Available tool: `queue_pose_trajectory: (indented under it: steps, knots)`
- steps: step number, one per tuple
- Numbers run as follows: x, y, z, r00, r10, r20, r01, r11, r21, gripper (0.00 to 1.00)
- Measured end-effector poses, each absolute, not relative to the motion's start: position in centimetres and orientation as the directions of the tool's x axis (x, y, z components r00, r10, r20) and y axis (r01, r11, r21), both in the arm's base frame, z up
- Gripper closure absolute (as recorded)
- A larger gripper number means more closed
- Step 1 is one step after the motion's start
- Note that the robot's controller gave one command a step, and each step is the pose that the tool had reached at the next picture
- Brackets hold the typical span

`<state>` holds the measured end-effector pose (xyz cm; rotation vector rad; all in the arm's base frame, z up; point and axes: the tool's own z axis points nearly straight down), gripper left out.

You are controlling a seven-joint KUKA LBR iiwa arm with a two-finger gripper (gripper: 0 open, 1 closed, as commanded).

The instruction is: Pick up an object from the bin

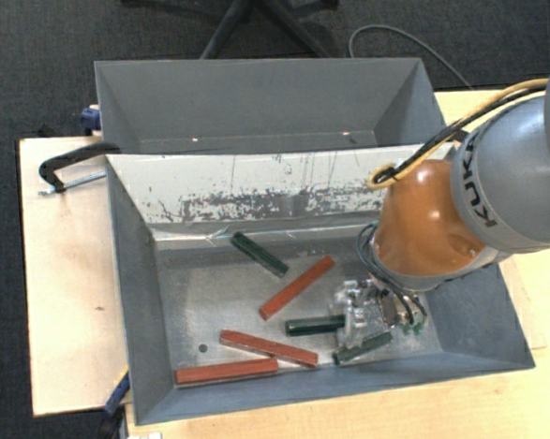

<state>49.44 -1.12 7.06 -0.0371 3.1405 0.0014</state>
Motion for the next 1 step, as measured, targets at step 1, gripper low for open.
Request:
queue_pose_trajectory:
  steps: [1]
  knots:
    - [51.96, -1.78, 23.17, -0.999, 0.043, -0.015, 0.043, 0.999, 0.001, 1.0]
